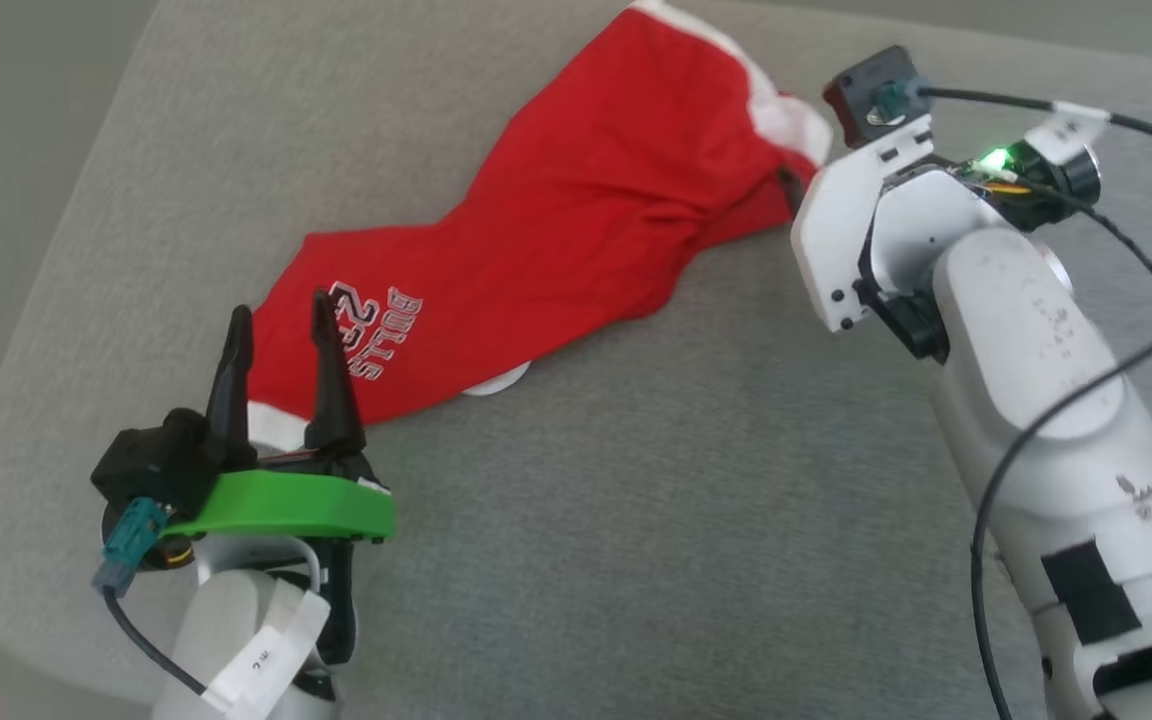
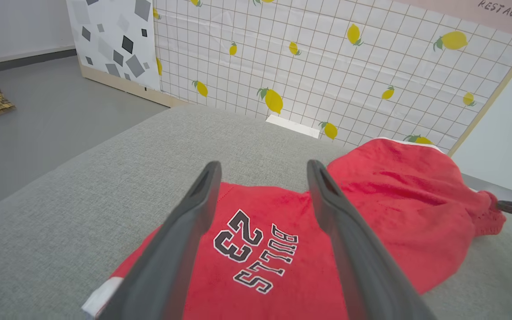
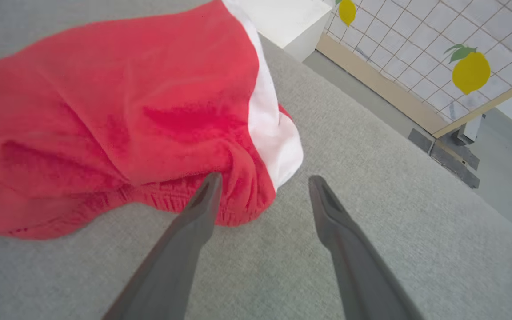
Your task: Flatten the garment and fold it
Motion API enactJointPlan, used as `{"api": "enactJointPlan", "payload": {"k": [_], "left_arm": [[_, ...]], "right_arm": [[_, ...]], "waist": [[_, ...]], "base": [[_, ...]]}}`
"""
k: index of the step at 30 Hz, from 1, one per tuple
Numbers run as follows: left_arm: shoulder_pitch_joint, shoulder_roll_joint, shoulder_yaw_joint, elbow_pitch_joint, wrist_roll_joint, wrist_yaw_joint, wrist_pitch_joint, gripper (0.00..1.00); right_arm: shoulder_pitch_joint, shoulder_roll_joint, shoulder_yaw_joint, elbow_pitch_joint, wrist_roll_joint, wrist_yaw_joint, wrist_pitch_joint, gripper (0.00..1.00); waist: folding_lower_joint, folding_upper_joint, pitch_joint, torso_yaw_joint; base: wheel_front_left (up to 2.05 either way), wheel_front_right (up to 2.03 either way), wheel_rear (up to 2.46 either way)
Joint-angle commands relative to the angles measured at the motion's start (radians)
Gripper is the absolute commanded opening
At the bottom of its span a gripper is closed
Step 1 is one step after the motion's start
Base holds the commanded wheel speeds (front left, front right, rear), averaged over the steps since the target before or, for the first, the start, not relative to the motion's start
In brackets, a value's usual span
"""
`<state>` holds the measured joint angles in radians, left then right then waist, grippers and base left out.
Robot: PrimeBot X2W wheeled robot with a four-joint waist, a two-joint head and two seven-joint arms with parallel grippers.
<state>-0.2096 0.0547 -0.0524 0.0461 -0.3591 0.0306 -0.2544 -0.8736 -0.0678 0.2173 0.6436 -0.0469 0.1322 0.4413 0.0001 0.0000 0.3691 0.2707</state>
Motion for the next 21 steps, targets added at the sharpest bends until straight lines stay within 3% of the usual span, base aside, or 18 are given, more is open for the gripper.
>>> {"api": "enactJointPlan", "payload": {"k": [1, 10, 11, 12, 13, 21], "left_arm": [[-0.016, -0.004, -0.009, -0.007, -0.008, 0.002, -0.007, 1.00], [-0.020, -0.004, -0.055, -0.026, -0.041, 0.039, -0.007, 1.00], [-0.019, -0.004, -0.057, -0.026, -0.042, 0.042, -0.007, 1.00], [-0.019, -0.004, -0.058, -0.027, -0.042, 0.042, -0.007, 1.00], [-0.019, -0.004, -0.057, -0.027, -0.041, 0.044, -0.007, 1.00], [0.001, -0.004, -0.028, -0.022, -0.008, 0.031, -0.007, 1.00]], "right_arm": [[-0.022, -0.004, 0.012, 0.034, -0.017, -0.002, 0.009, 1.00], [-0.089, 0.003, 0.058, 0.199, -0.038, -0.002, 0.015, 1.00], [-0.093, 0.005, 0.061, 0.214, -0.030, -0.002, 0.016, 0.48], [-0.097, 0.007, 0.064, 0.220, -0.022, -0.002, 0.009, 0.32], [-0.102, 0.008, 0.064, 0.224, -0.011, -0.002, -0.007, 0.00], [-0.095, 0.011, 0.091, 0.199, 0.109, -0.002, -0.149, 0.00]], "waist": [[-0.0001, 0.0000, 0.079, 0.078], [-0.0001, 0.0000, 0.105, 0.086], [-0.0001, 0.0000, 0.103, 0.081], [-0.0001, 0.0000, 0.100, 0.077], [-0.0001, 0.0000, 0.096, 0.070], [-0.0001, 0.0000, 0.013, 0.000]], "base": [[0.00, 0.00, 0.00], [0.00, 0.00, 0.00], [0.00, 0.00, 0.00], [0.00, 0.00, 0.00], [0.00, 0.00, 0.00], [0.00, 0.00, 0.00]]}}
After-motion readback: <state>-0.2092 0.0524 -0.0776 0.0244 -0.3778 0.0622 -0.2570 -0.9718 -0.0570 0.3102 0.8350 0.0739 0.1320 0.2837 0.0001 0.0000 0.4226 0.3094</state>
